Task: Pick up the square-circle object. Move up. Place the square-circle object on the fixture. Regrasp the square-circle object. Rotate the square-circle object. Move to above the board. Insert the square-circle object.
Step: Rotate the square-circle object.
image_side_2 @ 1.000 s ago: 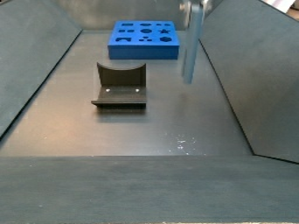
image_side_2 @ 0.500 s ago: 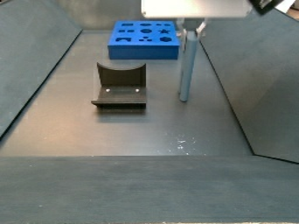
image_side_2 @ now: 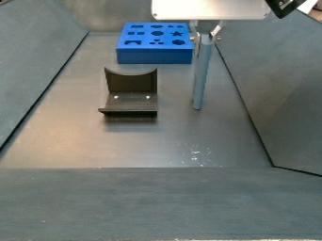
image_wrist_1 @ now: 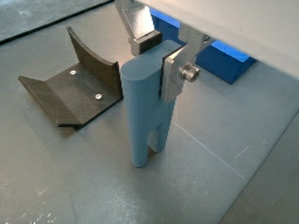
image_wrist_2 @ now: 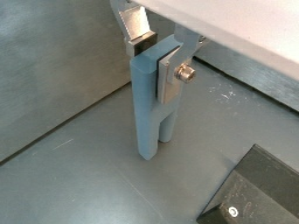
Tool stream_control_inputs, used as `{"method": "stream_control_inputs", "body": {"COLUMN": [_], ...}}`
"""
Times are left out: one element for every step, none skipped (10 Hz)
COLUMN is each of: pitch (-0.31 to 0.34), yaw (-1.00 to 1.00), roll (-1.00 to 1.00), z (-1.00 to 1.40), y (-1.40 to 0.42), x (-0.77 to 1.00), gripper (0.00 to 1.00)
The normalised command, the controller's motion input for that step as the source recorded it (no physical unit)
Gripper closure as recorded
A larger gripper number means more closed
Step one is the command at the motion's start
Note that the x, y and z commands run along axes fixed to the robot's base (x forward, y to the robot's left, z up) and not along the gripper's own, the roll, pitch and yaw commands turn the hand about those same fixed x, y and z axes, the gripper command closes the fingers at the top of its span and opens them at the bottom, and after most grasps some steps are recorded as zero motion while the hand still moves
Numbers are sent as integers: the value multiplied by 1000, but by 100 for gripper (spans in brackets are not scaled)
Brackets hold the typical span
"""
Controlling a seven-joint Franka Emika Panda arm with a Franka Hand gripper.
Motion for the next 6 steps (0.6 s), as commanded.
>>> {"method": "stream_control_inputs", "body": {"pitch": [-30, -29, -29, -29, -29, -29], "yaw": [-51, -51, -51, -51, -50, -49], "roll": [3, 3, 3, 3, 3, 3], "z": [-289, -289, -289, -289, -288, 0], "y": [17, 17, 17, 16, 16, 0], "x": [-9, -9, -9, -9, -9, 0], "gripper": [100, 100, 100, 100, 100, 0]}}
